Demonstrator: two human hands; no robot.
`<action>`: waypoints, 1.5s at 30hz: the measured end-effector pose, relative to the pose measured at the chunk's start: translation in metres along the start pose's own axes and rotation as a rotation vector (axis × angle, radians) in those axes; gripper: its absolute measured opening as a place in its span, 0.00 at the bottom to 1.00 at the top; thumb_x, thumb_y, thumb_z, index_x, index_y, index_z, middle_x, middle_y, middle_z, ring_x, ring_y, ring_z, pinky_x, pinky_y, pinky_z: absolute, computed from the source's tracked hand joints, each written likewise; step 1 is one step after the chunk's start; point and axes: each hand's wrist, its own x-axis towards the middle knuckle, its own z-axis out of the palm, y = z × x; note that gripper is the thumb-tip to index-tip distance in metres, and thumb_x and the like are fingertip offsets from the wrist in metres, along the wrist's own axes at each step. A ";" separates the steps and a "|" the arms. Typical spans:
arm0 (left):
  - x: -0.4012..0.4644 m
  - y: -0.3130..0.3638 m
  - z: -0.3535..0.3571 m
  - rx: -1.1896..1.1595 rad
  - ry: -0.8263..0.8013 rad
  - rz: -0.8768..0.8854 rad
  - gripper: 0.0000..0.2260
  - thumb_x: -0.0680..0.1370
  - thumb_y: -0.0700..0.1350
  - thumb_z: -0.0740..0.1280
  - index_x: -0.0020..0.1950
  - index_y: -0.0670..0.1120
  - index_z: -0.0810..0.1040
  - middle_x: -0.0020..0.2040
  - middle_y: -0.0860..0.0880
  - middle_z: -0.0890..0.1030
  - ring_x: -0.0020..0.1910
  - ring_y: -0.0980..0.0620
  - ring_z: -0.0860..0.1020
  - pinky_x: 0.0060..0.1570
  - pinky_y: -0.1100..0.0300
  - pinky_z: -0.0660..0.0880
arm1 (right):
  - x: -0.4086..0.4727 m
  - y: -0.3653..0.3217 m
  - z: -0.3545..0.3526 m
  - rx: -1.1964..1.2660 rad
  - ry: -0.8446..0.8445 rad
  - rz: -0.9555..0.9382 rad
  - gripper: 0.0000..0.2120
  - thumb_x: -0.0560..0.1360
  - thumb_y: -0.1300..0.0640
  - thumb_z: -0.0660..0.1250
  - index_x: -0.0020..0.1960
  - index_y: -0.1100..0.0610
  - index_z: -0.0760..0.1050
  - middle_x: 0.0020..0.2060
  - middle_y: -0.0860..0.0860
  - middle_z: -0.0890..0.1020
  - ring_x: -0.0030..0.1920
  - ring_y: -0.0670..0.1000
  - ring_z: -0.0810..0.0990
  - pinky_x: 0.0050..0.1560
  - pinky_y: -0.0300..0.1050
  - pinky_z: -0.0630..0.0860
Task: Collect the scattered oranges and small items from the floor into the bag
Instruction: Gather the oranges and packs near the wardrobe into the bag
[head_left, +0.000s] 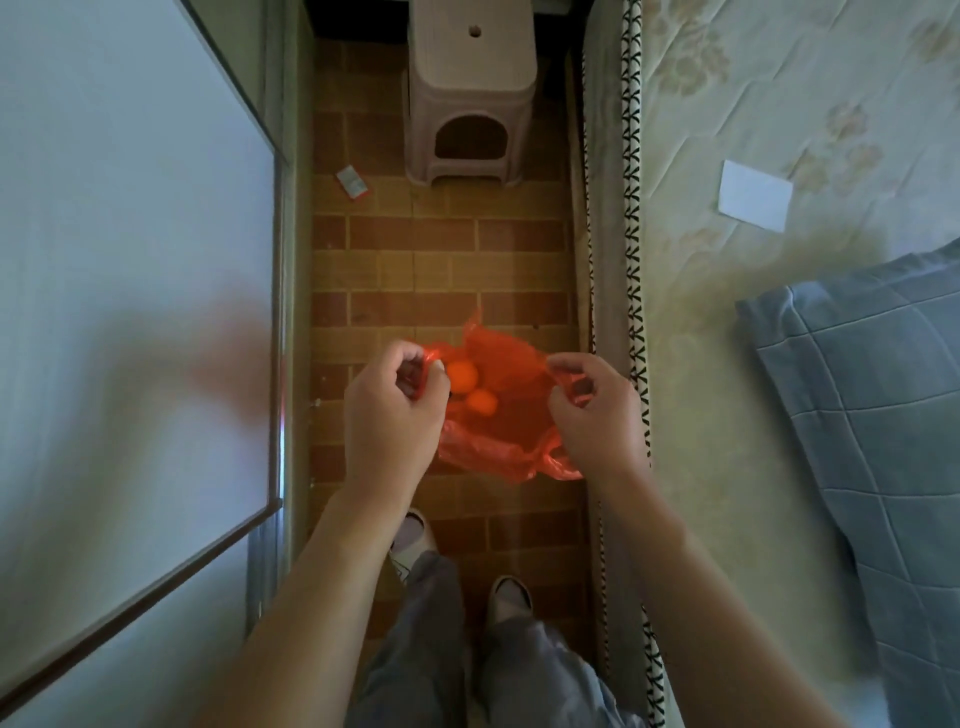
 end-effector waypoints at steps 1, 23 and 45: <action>0.010 -0.002 -0.001 -0.004 0.004 0.006 0.01 0.80 0.44 0.70 0.49 0.49 0.80 0.39 0.59 0.79 0.41 0.60 0.79 0.39 0.70 0.74 | 0.008 -0.006 0.004 0.005 0.004 -0.008 0.16 0.75 0.62 0.70 0.58 0.47 0.83 0.48 0.42 0.83 0.46 0.40 0.80 0.44 0.33 0.75; 0.213 -0.027 0.012 0.102 0.245 -0.291 0.07 0.82 0.50 0.69 0.55 0.49 0.82 0.43 0.54 0.82 0.41 0.60 0.80 0.44 0.53 0.83 | 0.222 -0.077 0.064 0.034 -0.271 -0.079 0.15 0.79 0.61 0.68 0.61 0.46 0.81 0.53 0.41 0.82 0.49 0.41 0.80 0.44 0.35 0.77; 0.307 -0.080 0.065 0.041 0.164 -0.296 0.01 0.82 0.45 0.69 0.53 0.51 0.79 0.42 0.56 0.81 0.41 0.58 0.80 0.38 0.61 0.81 | 0.346 -0.069 0.123 -0.004 -0.234 -0.136 0.17 0.79 0.65 0.67 0.62 0.47 0.80 0.53 0.41 0.80 0.48 0.42 0.79 0.43 0.29 0.76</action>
